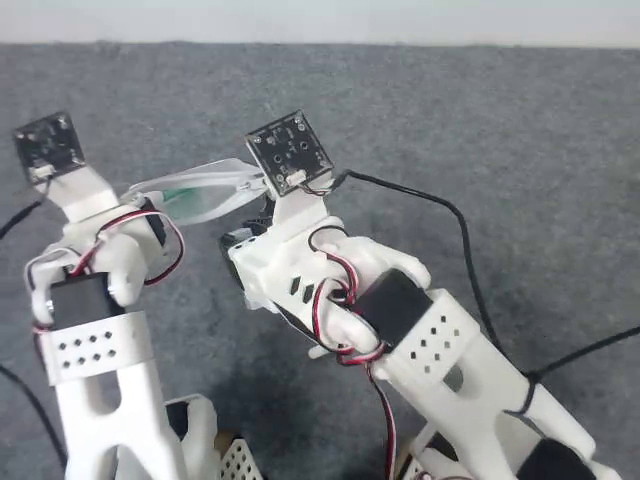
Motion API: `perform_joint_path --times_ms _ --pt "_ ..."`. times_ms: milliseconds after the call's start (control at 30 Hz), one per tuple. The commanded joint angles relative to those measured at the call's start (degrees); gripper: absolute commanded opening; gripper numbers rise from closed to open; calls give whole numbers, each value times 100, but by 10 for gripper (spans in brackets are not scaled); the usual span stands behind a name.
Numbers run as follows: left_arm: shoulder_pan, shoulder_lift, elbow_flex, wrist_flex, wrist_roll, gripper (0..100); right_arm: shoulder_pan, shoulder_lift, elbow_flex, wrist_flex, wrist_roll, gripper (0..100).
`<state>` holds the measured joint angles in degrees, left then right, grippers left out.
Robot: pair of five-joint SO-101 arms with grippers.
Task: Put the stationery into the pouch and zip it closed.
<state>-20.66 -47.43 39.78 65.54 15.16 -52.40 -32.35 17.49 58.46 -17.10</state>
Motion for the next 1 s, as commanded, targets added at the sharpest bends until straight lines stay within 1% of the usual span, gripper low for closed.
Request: perform_joint_path --times_ms 0,67,167,400,600,967 --pt "44 -26 -31 -9 -62 11 -4 -558 -70 -66 -53 6" --pt "44 -26 -31 -9 -62 11 -4 -752 53 -84 -53 6" --pt "44 -26 -31 -9 -62 11 -4 -927 422 -497 -53 6" --pt "35 -26 -22 -9 -62 11 22 -1270 1503 -2237 -53 6" --pt "35 -26 -22 -9 -62 11 453 -1508 2224 -3741 -53 6" --pt "44 -26 -22 -9 -62 11 514 -1455 3156 -5798 -44 6"
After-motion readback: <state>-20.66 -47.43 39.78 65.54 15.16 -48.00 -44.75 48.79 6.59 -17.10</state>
